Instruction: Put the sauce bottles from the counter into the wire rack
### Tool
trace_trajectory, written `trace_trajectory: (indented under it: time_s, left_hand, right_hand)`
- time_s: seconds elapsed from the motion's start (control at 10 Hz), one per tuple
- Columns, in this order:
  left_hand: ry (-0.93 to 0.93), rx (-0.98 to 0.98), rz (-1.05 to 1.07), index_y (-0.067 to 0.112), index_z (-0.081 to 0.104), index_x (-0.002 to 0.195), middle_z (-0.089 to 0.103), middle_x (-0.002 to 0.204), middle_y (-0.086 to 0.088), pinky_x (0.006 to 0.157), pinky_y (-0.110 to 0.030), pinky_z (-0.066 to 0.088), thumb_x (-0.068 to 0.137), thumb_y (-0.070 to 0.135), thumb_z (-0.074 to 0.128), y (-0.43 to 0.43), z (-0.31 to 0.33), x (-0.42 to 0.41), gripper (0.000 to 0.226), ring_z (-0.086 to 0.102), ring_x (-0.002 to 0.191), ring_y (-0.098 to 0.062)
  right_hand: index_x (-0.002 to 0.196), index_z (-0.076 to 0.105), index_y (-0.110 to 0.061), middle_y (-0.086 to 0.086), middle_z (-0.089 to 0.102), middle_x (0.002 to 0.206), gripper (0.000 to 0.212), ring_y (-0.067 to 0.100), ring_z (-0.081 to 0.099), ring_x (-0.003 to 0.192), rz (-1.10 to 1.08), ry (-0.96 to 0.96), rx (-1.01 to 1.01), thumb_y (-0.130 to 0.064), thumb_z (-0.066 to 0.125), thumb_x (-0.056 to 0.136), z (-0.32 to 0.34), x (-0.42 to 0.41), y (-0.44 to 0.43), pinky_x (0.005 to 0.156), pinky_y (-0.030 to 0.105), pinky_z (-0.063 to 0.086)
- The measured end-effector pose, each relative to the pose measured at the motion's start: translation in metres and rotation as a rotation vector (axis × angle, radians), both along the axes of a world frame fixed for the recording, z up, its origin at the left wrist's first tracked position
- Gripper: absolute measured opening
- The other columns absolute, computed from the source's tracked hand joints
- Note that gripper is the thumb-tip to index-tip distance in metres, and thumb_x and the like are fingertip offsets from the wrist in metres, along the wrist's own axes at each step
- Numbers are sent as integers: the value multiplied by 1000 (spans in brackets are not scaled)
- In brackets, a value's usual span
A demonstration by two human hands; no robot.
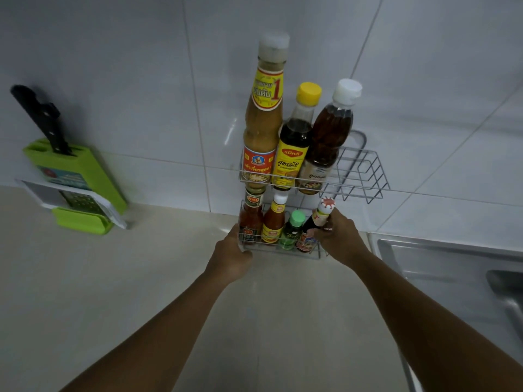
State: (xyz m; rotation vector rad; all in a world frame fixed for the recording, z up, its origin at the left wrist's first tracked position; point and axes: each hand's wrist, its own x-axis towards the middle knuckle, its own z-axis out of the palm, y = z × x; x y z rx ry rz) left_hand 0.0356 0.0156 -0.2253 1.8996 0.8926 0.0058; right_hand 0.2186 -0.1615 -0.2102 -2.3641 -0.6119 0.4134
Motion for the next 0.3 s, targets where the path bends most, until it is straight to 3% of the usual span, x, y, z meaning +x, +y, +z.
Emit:
trace_trajectory:
  time_s: [0.1,0.3]
  left_hand:
    - [17,4,-23,27,27,155,51,150,-10,88,-23,39,90,10,56,2,5,2,73,52,134,-30]
    - [96,-37,-111,20,27,156,46,155,-8,89,-21,36,93,17,59,-1,26,-15,70,50,135,-28]
  right_hand:
    - [121,58,-10,11,69,113,39,25,63,97,-2,5,-5,-8,76,87,2,0,0,67,17,45]
    - [141,51,-10,14,64,138,68,32,63,127,-34,89,65,-5,83,81,6,-15,-15,94,34,53]
